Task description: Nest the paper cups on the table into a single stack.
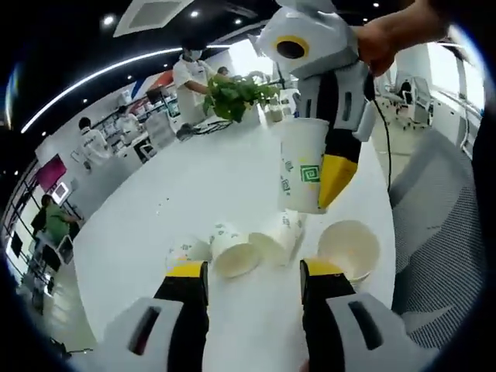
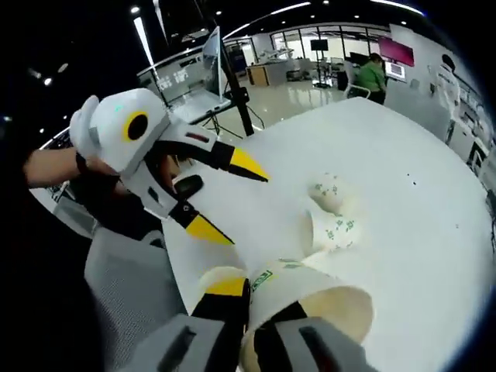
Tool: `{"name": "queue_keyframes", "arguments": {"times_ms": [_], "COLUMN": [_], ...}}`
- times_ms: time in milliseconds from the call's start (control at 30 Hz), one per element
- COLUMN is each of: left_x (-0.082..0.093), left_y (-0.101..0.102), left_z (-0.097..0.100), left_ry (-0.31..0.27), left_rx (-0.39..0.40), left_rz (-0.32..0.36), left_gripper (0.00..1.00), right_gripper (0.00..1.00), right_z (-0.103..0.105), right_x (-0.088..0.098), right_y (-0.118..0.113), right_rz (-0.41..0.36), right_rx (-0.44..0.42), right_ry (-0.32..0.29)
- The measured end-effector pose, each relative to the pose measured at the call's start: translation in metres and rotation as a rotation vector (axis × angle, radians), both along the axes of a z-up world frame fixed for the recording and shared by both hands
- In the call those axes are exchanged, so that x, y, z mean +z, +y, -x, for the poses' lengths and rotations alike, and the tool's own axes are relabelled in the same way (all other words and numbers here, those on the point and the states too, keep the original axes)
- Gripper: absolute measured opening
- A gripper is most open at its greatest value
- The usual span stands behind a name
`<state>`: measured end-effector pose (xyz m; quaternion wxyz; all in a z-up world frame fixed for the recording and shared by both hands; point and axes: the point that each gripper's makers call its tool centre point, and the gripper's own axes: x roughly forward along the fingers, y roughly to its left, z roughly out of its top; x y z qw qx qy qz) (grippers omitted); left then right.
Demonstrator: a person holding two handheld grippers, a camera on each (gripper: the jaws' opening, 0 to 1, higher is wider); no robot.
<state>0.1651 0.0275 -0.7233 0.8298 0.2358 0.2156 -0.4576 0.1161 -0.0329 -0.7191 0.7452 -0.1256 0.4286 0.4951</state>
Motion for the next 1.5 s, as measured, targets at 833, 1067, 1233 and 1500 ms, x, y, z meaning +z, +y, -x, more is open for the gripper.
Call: {"name": "queue_keyframes", "arguments": {"times_ms": [833, 1067, 1233, 1500], "left_x": [-0.024, -0.025, -0.026, -0.029], "left_y": [0.055, 0.055, 0.056, 0.064], "left_z": [0.006, 0.007, 0.009, 0.014], "left_ry": [0.112, 0.116, 0.122, 0.13], "left_rx": [0.213, 0.219, 0.223, 0.236], "left_rz": [0.123, 0.131, 0.136, 0.136], "left_gripper": [0.49, 0.48, 0.48, 0.48], "right_gripper": [0.0, 0.0, 0.0, 0.0], "right_z": [0.043, 0.049, 0.047, 0.052], "right_x": [-0.019, -0.024, -0.037, -0.054], "right_y": [0.02, 0.027, 0.032, 0.036], "right_rz": [0.17, 0.201, 0.239, 0.296], "right_rx": [0.262, 0.322, 0.374, 0.406], "right_ry": [-0.003, 0.002, -0.002, 0.01]}}
